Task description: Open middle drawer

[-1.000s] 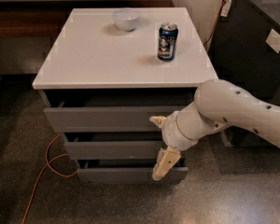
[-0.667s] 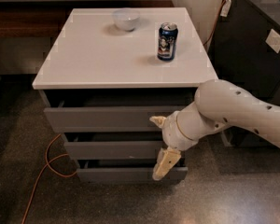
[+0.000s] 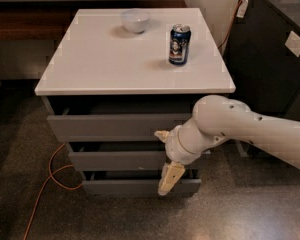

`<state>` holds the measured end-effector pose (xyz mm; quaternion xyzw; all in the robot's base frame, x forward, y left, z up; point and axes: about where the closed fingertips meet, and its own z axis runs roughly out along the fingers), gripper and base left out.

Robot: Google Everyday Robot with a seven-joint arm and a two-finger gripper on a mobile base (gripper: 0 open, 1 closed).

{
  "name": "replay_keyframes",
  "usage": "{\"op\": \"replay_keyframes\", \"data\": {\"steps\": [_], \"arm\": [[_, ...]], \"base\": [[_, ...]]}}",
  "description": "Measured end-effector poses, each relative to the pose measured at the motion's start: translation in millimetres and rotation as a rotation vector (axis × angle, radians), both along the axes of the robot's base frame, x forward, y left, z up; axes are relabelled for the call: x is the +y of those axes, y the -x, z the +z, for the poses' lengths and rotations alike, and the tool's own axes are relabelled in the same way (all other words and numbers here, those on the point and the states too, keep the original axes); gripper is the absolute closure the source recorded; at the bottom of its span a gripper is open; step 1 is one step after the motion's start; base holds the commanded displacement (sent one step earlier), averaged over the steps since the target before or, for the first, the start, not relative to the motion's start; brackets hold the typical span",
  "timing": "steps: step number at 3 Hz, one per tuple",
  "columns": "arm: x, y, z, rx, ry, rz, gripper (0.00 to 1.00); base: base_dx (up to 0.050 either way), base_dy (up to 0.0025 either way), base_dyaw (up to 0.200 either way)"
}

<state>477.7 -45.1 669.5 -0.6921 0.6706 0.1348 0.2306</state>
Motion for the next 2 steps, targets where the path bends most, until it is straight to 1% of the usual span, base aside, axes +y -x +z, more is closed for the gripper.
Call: {"op": "replay_keyframes", "data": {"steps": [1,2], "arm": [[6,-22,-54,-0.003,-0.005,0.028,0.00],[8,-38,-82,-0.027,-0.016,0.026,0.00]], "base": [[0.000,0.00000,0.000],[0.000,0.00000,0.000]]}}
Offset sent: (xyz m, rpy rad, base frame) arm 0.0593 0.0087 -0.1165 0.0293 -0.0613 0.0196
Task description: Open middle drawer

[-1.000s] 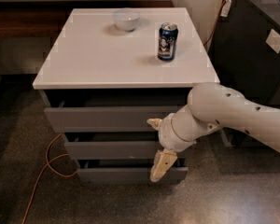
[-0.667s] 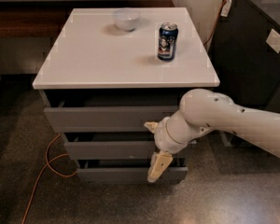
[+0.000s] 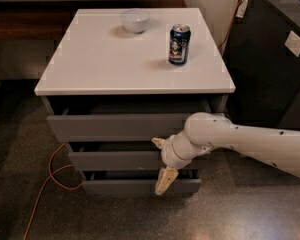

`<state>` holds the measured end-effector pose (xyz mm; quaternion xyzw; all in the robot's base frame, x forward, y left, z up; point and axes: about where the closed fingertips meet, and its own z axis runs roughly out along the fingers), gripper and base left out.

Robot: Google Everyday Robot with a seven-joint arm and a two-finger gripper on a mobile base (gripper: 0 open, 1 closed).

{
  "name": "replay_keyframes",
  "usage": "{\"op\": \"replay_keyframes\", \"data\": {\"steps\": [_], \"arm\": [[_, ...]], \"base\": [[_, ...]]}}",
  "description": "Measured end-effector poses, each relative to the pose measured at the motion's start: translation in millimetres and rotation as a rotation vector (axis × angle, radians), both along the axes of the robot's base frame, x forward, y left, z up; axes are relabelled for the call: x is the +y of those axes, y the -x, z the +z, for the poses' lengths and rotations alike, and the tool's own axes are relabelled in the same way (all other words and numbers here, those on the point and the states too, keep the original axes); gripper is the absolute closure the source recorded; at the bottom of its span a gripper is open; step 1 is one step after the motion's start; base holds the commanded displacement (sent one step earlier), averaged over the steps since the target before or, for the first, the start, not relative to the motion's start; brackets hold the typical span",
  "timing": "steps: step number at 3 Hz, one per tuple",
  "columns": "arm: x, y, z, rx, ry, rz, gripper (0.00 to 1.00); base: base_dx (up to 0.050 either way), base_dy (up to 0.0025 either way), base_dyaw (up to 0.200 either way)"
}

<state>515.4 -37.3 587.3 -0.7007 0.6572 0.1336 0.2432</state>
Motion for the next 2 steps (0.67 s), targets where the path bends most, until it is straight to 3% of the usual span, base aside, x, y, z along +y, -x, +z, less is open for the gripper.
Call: {"op": "replay_keyframes", "data": {"steps": [2], "arm": [[-1,-24,-47,-0.096,0.025,-0.020,0.00]], "base": [[0.000,0.00000,0.000]]}}
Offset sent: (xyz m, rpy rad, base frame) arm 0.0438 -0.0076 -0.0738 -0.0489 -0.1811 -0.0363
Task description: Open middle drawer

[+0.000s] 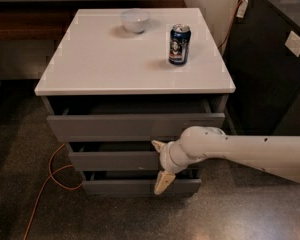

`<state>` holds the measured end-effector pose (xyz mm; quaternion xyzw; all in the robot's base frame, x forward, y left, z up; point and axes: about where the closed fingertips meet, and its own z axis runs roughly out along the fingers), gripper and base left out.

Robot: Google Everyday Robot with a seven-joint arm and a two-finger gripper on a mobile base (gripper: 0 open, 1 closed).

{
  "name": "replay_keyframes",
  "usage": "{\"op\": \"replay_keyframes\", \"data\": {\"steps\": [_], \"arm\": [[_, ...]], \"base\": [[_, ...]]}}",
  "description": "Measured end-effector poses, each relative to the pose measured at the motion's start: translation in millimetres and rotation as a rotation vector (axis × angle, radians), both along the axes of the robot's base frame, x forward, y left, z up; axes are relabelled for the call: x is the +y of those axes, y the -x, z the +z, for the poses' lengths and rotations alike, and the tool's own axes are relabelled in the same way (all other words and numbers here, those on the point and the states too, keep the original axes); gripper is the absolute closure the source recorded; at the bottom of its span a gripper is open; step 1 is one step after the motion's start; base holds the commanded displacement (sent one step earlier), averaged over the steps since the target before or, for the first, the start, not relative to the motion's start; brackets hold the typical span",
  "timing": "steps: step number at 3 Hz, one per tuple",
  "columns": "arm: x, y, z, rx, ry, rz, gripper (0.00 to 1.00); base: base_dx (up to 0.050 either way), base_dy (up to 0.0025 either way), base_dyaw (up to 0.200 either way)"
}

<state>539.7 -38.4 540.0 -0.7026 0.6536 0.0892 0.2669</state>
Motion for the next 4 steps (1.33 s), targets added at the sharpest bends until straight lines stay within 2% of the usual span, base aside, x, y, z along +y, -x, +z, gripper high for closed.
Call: {"op": "replay_keyframes", "data": {"steps": [1,2,3,4], "arm": [[-2,-17,-20,-0.052,-0.014,-0.007,0.00],[-2,-38,-54,-0.081,-0.025,-0.007,0.00],[0,-52,-73,-0.096,-0.020,-0.013,0.00],[-2,-67,-90,-0.119,0.001,-0.046,0.00]], "base": [[0.000,0.00000,0.000],[0.000,0.00000,0.000],[0.000,0.00000,0.000],[0.000,0.00000,0.000]]}}
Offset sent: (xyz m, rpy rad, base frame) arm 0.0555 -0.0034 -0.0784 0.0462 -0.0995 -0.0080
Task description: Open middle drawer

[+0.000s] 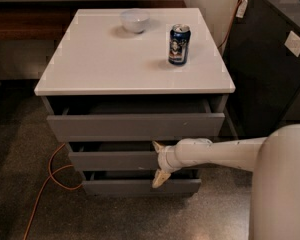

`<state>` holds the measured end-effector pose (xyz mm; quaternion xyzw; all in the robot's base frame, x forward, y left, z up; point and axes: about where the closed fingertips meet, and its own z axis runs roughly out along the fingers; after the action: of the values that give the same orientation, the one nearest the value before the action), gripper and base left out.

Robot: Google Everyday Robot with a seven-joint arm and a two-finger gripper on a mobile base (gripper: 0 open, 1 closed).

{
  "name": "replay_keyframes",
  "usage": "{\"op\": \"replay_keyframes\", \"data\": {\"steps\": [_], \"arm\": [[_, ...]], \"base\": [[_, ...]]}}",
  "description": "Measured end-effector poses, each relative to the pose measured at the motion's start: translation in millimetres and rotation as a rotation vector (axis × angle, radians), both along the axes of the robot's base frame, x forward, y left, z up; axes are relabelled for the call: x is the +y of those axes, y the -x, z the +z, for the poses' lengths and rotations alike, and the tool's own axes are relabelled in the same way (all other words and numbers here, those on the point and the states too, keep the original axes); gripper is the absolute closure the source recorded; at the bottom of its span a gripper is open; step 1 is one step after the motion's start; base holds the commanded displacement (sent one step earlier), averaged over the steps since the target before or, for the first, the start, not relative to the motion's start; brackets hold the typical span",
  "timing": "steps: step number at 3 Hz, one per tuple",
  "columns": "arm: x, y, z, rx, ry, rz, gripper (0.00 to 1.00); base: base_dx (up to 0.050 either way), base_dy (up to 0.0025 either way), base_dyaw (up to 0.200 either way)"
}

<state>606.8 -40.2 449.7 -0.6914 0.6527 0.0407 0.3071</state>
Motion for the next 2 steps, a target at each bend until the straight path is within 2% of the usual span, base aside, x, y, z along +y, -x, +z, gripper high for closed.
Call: {"op": "replay_keyframes", "data": {"steps": [1,2], "arm": [[-6,-16,-10,-0.023,0.015,-0.061,0.00],[-9,-31,-17,-0.017,0.011,-0.104,0.00]], "base": [[0.000,0.00000,0.000],[0.000,0.00000,0.000]]}}
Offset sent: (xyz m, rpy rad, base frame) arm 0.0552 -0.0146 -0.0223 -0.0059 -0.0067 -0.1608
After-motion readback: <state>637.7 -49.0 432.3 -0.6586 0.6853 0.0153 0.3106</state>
